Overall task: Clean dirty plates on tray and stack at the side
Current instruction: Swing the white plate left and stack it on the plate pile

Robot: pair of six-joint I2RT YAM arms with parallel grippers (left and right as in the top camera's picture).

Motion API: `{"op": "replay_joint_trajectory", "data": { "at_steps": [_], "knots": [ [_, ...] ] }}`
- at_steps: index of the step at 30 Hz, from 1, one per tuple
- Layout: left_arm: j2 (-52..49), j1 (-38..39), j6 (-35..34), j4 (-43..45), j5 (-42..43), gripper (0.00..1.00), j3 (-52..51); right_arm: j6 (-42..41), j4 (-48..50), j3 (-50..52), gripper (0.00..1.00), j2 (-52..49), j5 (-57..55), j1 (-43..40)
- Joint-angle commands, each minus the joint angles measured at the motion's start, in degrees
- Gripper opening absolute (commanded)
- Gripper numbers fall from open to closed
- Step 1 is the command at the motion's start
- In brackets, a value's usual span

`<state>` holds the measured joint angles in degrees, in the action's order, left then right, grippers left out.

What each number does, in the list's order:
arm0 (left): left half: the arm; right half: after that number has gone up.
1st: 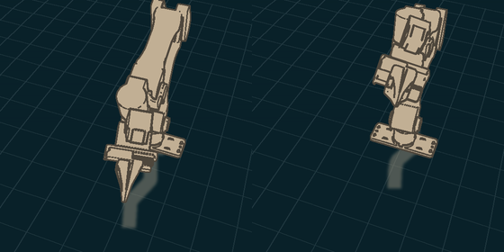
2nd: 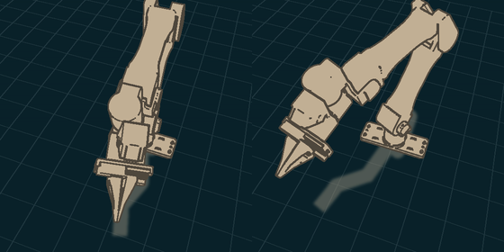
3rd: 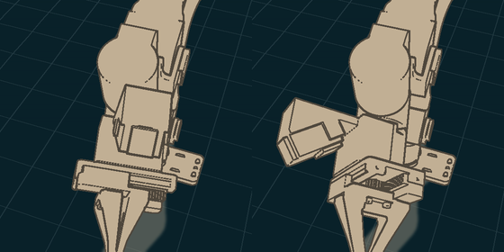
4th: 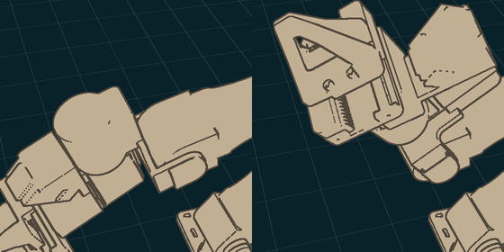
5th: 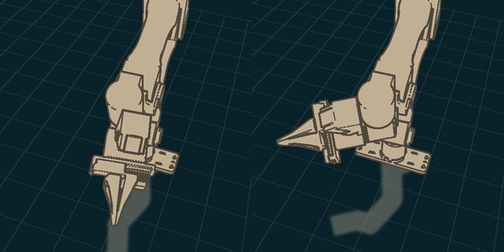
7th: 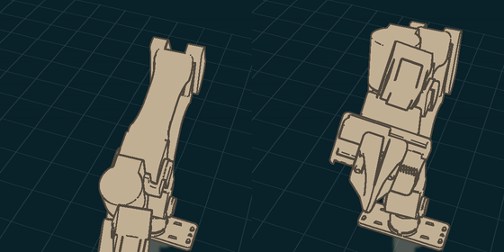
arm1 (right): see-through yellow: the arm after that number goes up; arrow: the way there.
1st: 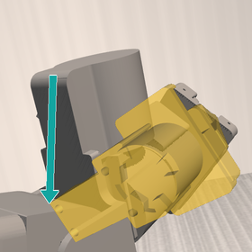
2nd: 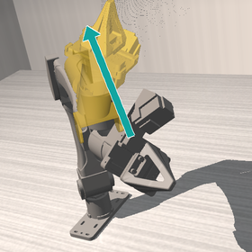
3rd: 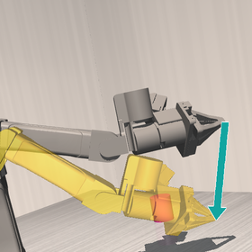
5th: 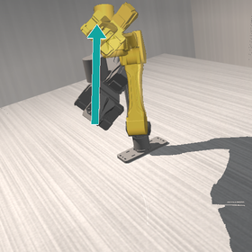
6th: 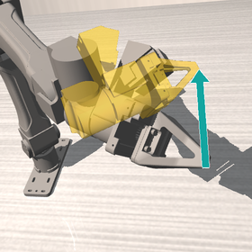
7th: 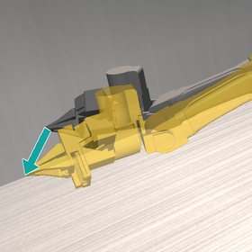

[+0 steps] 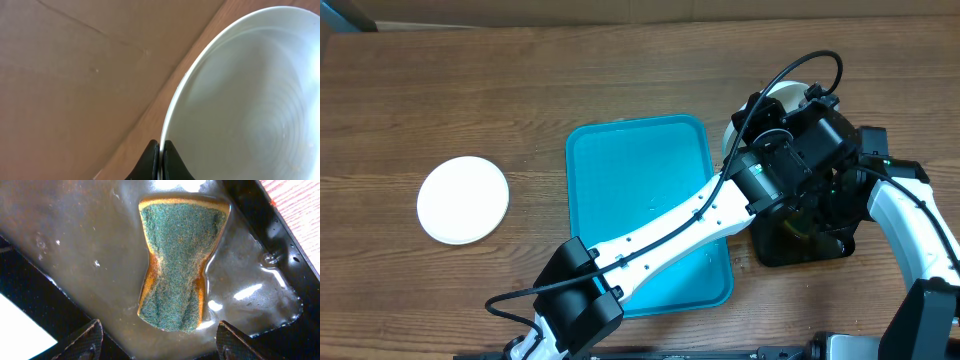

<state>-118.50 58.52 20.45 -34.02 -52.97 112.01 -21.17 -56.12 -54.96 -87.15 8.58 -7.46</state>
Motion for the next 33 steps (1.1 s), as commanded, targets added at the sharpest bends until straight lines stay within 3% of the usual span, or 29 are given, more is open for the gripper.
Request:
{"op": "replay_joint_trajectory", "data": {
  "at_steps": [1,2,4,6,11,14,17,21,27,33],
  "knots": [
    [2.5,-0.2,-6.6,0.2,-3.1,0.04,1.4,0.0,0.1,0.2,0.74,1.3,0.0,0.0],
    [2.5,-0.2,-7.9,0.0,-0.4,0.04,1.4,0.0,0.0,0.2,0.74,1.3,0.0,0.0],
    [2.5,-0.2,-2.9,-0.4,1.4,0.04,1.4,0.0,0.1,0.2,0.74,1.3,0.0,0.0],
    [2.5,-0.4,-6.7,0.2,-1.4,0.04,1.4,0.0,0.0,0.2,0.74,1.3,0.0,0.0],
    [3.7,-0.7,-10.6,-3.9,2.3,0.04,1.4,0.0,0.0,0.2,0.74,1.3,0.0,0.0],
    [6.5,-3.0,-21.4,-9.2,2.1,0.04,1.4,0.0,-0.4,0.2,0.74,1.3,0.0,0.0],
    [10.7,-7.9,-31.2,-16.8,9.4,0.04,1.4,0.0,-0.5,0.2,0.74,1.3,0.0,0.0],
    [16.2,-18.9,-40.4,-27.3,27.8,0.04,1.4,0.0,-0.4,0.2,0.74,1.3,0.0,0.0],
    [19.3,-43.8,-41.2,-41.8,51.2,0.04,1.4,0.0,-0.6,0.2,0.74,1.3,0.0,0.0],
    [19.3,-66.5,-38.0,-52.1,57.6,0.04,0.8,0.0,-0.9,0.2,0.74,1.3,0.1,0.0]
  ]
}}
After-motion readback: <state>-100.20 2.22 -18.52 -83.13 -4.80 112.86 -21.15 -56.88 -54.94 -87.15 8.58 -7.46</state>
